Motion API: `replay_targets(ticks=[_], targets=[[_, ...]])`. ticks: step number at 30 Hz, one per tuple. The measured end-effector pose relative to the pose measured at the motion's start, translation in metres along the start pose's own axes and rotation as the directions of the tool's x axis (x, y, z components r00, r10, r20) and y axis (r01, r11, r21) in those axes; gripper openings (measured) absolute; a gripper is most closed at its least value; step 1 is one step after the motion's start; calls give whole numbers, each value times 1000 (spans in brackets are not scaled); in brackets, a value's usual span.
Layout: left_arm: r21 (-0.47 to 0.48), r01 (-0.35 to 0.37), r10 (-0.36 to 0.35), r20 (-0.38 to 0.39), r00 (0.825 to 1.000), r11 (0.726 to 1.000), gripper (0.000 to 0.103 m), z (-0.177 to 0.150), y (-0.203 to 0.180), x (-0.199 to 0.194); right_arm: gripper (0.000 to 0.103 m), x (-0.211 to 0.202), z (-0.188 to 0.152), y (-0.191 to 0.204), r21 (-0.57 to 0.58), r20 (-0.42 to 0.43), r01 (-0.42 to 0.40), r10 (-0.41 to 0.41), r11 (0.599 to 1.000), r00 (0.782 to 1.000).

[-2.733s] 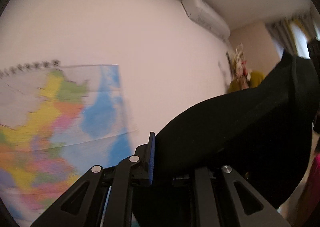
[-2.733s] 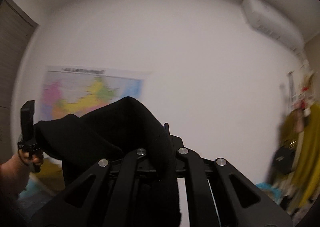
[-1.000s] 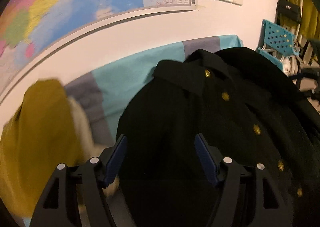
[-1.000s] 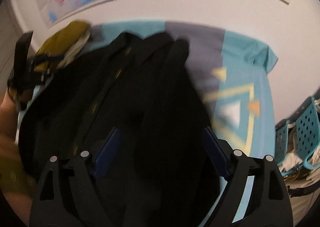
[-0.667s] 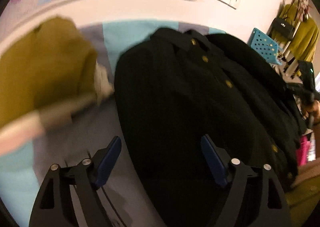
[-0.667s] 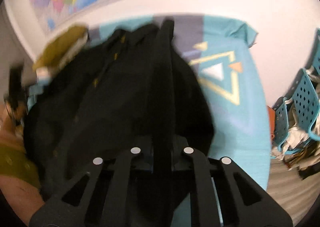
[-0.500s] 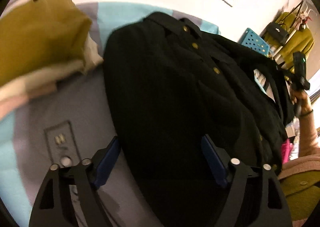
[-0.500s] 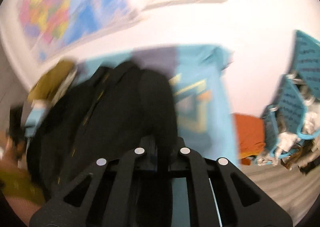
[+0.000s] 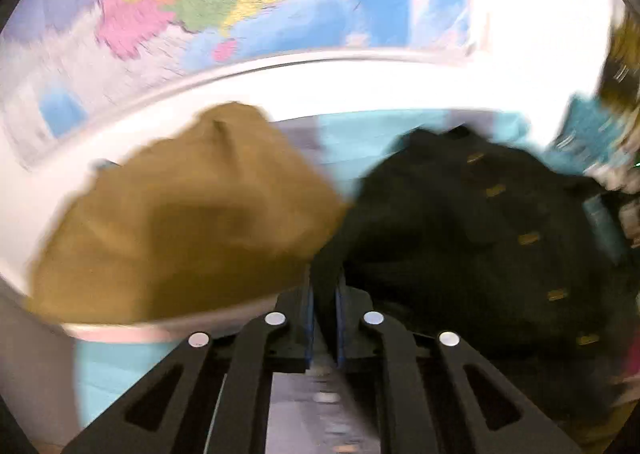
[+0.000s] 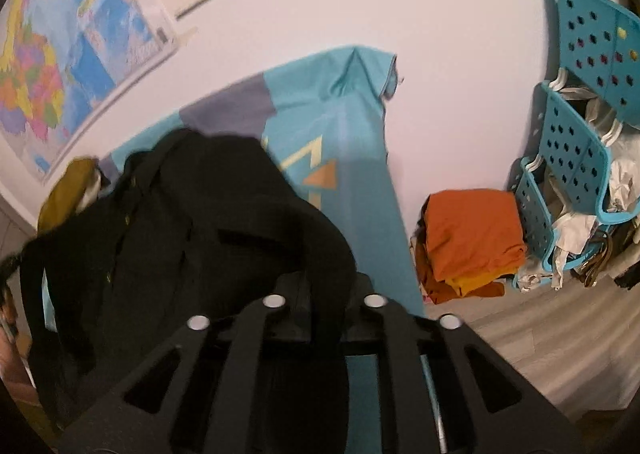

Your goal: Fold large clothes

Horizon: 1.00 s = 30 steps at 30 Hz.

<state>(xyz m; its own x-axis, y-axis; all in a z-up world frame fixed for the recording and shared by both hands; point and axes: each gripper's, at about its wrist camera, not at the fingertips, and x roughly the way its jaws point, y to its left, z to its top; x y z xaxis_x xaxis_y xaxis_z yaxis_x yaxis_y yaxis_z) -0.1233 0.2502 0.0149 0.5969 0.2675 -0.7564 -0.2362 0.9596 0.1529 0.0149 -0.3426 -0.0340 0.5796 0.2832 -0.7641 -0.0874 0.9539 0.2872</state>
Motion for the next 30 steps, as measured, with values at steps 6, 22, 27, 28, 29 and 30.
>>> replay_targets(ticks=[6, 22, 27, 28, 29, 30], targets=[[221, -188, 213, -95, 972, 957, 37, -30, -40, 37, 61, -18, -17, -14, 46, 12, -46, 46, 998, 999], [117, 247, -263, 152, 953, 962, 61, 4, -81, -15, 8, -75, -124, 2, -73, -87, -178, 171, 981, 981], [177, 322, -346, 126, 930, 930, 61, 12, -111, -4, 6, -131, -74, 3, -77, 89, -66, 73, 995, 993], [193, 342, -368, 120, 922, 920, 62, 15, -118, -3, 6, -145, -57, 7, -93, 121, -31, 43, 995, 992], [208, 355, -383, 115, 917, 912, 62, 17, -122, -2, 6, -151, -45, 9, -101, 134, -6, 20, 995, 991], [224, 362, -393, 113, 913, 905, 62, 18, -128, -2, 6, -157, -33, 14, -112, 141, 6, 10, 994, 990]])
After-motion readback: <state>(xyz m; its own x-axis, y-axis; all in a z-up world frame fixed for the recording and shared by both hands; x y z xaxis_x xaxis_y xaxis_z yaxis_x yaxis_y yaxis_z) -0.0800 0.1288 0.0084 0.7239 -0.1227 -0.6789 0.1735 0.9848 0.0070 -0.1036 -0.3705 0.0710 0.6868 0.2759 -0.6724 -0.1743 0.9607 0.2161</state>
